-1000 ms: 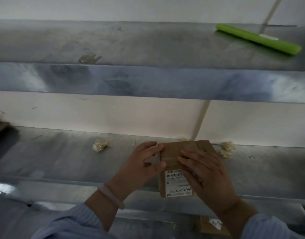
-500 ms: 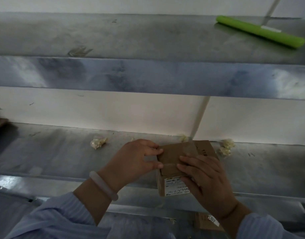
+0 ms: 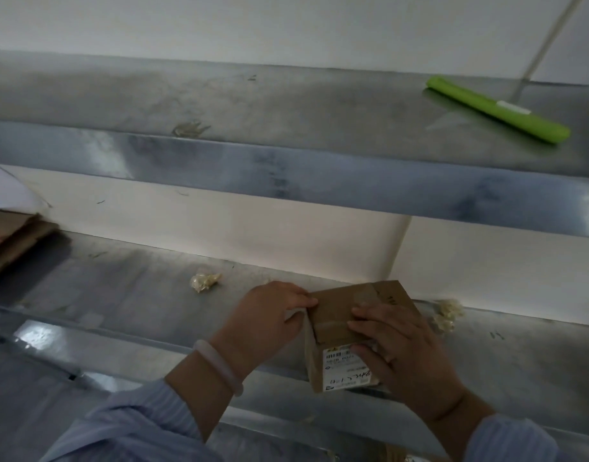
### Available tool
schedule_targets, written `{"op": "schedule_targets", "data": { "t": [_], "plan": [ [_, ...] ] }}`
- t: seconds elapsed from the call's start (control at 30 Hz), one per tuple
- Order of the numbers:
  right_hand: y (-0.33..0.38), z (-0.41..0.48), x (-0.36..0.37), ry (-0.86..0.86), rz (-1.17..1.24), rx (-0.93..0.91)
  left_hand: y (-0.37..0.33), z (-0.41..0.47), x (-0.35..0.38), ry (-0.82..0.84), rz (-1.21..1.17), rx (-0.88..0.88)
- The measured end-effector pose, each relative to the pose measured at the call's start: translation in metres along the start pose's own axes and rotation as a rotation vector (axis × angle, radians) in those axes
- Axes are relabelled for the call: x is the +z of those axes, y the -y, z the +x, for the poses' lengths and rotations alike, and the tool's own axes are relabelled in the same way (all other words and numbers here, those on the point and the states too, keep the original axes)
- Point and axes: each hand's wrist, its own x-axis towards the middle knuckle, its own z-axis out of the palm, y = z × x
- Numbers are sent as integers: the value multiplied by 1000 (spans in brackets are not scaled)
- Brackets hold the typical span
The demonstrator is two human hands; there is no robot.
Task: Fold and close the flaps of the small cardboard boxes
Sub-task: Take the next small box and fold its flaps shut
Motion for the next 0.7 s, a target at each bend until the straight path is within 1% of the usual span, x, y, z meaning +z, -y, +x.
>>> {"op": "schedule_targets", "data": {
  "t": [0.1, 0.23, 0.33, 0.4, 0.5, 0.57, 0.6, 0.67, 0.7],
  "plan": [
    [1, -6, 0, -5, 45, 10, -3, -7, 2, 0, -42, -31],
    [6, -8, -3, -14, 66, 8, -13, -17, 8, 33, -354, -185],
    [3, -8, -6, 9, 58, -3, -21, -24, 20, 20, -515, -277],
    [1, -12, -5, 57, -7, -9, -25, -31, 29, 4, -654, -327],
    [3, -16, -2, 183, -155, 14, -31, -42, 43, -9, -847, -368],
    [3, -14, -3, 206, -177, 51, -36, -49, 49, -64, -860, -362],
    [1, -12, -5, 199, -178, 70, -38, -50, 51, -81, -827, -341],
    [-2, -6, -14, 146, -132, 119, -47, -49, 46, -96, -788, -305],
    [-4, -4, -19, 97, -64, 173, -51, -47, 41, -103, -791, -290]
  ]
}}
